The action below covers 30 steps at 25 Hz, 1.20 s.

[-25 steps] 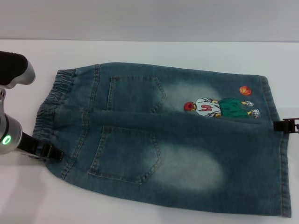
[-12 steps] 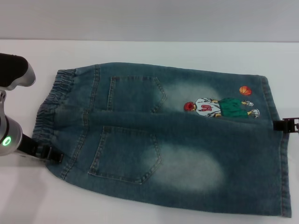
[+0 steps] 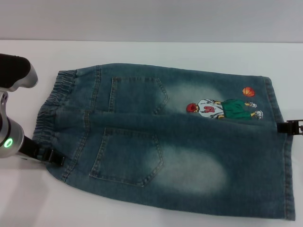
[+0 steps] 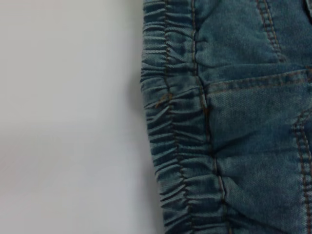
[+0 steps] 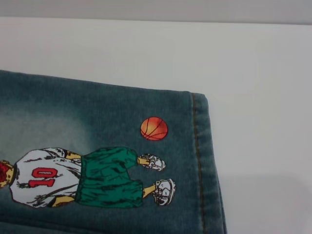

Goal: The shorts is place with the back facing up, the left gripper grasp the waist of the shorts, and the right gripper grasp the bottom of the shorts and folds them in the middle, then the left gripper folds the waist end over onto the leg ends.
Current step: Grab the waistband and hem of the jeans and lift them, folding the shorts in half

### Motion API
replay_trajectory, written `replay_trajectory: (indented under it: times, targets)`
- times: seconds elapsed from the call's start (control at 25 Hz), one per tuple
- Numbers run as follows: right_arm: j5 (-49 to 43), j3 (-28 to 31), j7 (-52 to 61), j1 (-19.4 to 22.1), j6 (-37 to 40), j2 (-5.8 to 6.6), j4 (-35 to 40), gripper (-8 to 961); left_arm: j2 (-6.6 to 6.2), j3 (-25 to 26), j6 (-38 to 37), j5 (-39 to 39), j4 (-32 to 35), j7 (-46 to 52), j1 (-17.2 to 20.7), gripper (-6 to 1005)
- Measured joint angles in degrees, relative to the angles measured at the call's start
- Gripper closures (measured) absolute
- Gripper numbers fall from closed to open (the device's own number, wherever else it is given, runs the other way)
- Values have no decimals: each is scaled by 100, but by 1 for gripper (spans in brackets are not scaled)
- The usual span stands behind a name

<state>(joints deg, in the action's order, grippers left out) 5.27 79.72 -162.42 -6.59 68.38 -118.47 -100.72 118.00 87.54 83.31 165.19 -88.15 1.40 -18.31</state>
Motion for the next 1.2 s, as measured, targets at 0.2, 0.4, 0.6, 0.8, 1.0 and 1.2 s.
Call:
replay_trajectory:
  times: [0.2,0.4,0.6,0.8,1.0,1.2]
  targets:
    - [0,0,0,0,0,0,-5,295,3,-9,9,-4,8,0,-4,212]
    - [0,0,0,0,0,0,-8,295,3,-17,10,-4,13,0,-5,218]
    - [0,-8,0,5,0,0,-9,294,3,-18,10,-5,17,0,-6,224]
    - [0,-9,0,9,0,0,-9,294,3,-17,10,6,15,27,-9,229]
    - [0,-9,-25,12,0,0,-9,294,-3,-15,-7,28,-18,57,-34,235]
    - [0,-9,-40,18,0,0,-9,295,-6,9,-41,32,131,16,-98,241]
